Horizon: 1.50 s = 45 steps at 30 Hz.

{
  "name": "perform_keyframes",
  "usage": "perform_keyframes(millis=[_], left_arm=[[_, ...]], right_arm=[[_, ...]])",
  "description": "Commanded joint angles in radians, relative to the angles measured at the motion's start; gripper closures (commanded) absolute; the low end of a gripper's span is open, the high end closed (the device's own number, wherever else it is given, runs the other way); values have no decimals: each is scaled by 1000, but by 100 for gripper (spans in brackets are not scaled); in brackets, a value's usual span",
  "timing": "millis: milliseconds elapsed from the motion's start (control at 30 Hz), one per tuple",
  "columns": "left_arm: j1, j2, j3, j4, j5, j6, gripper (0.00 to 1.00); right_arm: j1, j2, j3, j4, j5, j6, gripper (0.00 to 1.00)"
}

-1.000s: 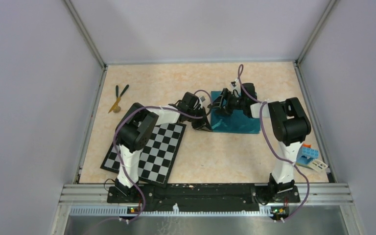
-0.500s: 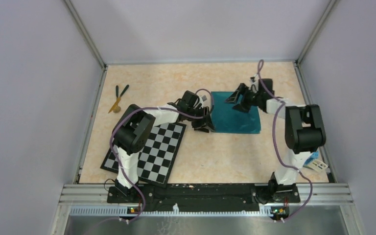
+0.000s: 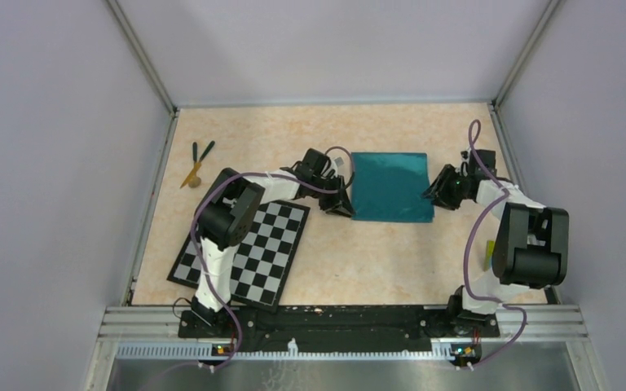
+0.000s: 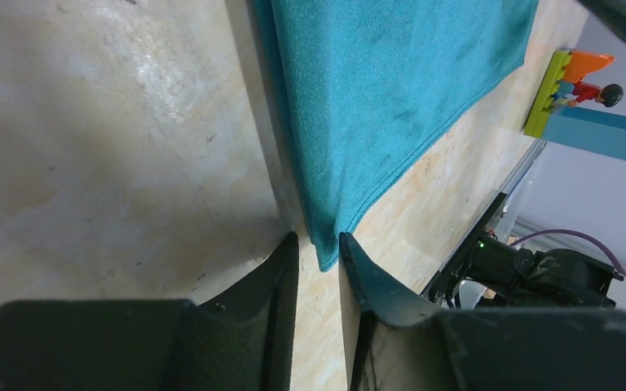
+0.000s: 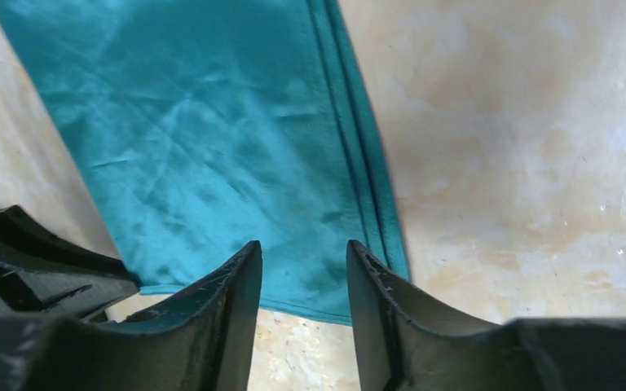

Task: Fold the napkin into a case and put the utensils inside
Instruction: Smooth out the square-folded napkin at the center of the board.

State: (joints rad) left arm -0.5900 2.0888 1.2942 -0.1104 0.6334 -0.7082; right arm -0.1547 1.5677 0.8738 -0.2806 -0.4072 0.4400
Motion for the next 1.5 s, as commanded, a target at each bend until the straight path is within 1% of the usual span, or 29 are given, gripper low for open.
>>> perform_keyframes(millis=[0,67,133,200,333,500,533,567,700,767,833,867,933,1000,1033,1067,1133,1200,1267,1367,1467], left_arm=[[-12,29,26,40,10,-3,72],[-16,35,20,56,16,-15,75],[-21,40,17,67,16,-21,78],[-25,44,19,74,10,-26,81],[-31,58,30,84,4,-42,85],[-53,77,79,77,-13,-53,85],[-55,79,88,69,-19,-50,85],[-56,72,92,53,-27,-45,85],[-51,22,66,-17,-78,11,76],[-48,-12,44,-46,-85,32,70],[-48,-44,19,-55,-77,44,62],[-48,-56,14,-63,-67,49,58],[-48,-81,8,-70,-47,57,55],[-47,-102,17,-74,-31,61,54],[-48,-106,27,-77,-27,62,53],[-50,-106,37,-75,-23,58,53],[-48,-88,58,-63,0,44,57],[-49,-62,74,-44,27,25,60],[-51,-37,78,-10,51,-1,62],[-50,-12,88,16,62,-23,64],[-53,-28,96,4,38,-16,64]], right_arm=[[1,18,-19,9,69,-28,59],[1,22,-23,2,100,-36,59],[1,18,-31,-2,135,-43,57],[1,11,-45,9,140,-43,56],[1,23,-71,37,101,-29,56],[3,-10,-155,108,-30,34,57],[2,-24,-154,99,-25,33,57],[1,-41,-142,75,10,25,57],[1,-92,-60,-38,164,-30,53],[1,-116,-42,-63,204,-46,51],[3,-140,-40,-63,190,-46,49],[5,-148,-42,-50,161,-47,48],[9,-156,-47,-22,65,-41,47],[14,-144,-43,-1,-41,-25,49],[17,-135,-41,2,-74,-18,53],[20,-124,-41,2,-90,-14,57],[23,-110,-55,9,-89,-9,65],[23,-89,-71,6,-63,-5,73],[23,-56,-88,17,-48,-5,77],[23,-8,-99,43,32,5,78],[23,35,-76,46,122,5,79]])
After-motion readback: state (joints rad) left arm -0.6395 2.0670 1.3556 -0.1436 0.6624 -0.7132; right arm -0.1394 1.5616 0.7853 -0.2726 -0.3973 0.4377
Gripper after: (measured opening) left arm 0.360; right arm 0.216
